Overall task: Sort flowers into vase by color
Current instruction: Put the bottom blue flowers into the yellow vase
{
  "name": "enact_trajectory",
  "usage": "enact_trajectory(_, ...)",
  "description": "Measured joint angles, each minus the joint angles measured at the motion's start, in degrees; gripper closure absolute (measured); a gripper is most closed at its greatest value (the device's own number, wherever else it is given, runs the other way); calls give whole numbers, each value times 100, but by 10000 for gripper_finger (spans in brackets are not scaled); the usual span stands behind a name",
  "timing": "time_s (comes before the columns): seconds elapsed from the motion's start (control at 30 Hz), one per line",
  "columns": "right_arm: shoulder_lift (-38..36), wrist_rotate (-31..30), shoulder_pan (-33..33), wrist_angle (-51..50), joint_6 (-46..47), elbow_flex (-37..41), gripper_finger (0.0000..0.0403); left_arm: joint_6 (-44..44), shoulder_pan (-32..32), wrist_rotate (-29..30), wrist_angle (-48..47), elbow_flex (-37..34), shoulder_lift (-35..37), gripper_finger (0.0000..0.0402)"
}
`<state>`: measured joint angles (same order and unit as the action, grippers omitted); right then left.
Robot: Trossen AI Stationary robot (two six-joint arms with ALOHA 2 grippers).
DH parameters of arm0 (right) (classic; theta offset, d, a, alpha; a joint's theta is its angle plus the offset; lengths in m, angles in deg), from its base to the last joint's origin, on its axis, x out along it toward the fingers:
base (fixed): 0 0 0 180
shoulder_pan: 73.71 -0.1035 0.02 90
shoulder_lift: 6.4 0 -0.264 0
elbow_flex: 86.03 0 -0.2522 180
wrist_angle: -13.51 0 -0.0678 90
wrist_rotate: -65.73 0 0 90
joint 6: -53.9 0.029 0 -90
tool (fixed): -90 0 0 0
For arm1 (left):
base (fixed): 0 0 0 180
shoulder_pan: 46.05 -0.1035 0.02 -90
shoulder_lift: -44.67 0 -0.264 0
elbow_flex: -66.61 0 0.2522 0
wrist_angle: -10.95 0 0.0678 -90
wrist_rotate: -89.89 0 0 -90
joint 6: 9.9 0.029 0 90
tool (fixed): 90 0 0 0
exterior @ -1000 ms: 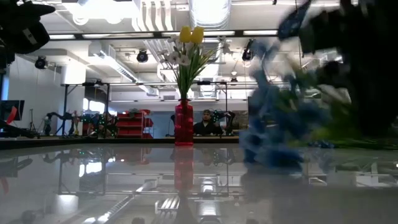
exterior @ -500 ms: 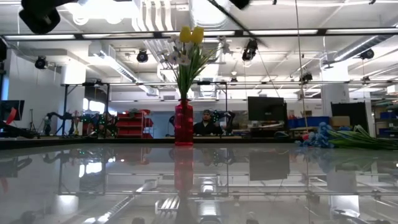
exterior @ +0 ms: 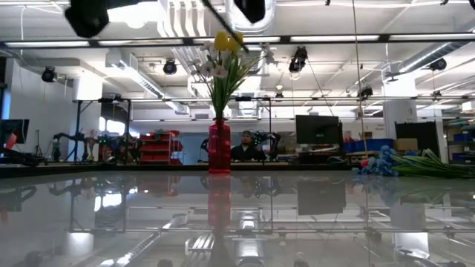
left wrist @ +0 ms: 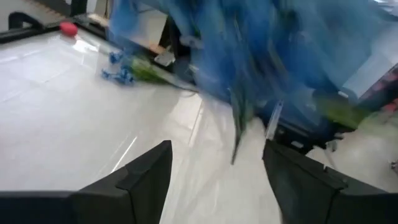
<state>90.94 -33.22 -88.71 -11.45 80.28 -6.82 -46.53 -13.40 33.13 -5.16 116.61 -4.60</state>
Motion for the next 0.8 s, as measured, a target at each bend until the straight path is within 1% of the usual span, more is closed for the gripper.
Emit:
enact_trajectory(0.17, 172, 33, 0, 1, -5, -60, 385, 79, -729, -786, 169, 259, -654, 165)
enact_trajectory(0.37, 174, -28, 8, -17, -27, -98, 385, 496, -1010, -1609, 1192, 340, -1041, 165)
enact_trajectory(0.47, 174, -159, 18, 7, -39, -98, 385, 659, -1086, -2223, 1585, 357, -1205, 167)
enact_trajectory(0.57, 174, -149, 28, -7, -41, -98, 385, 603, -1100, -2326, 1580, 358, -1368, 169)
enact_trajectory(0.7, 174, -109, 28, -16, -40, -96, 385, 537, -1149, -2321, 1626, 373, -1569, 169)
enact_trajectory(0.8, 115, -106, -8, -90, -19, -93, 385, 510, -1150, -2335, 1360, 464, -1624, 169)
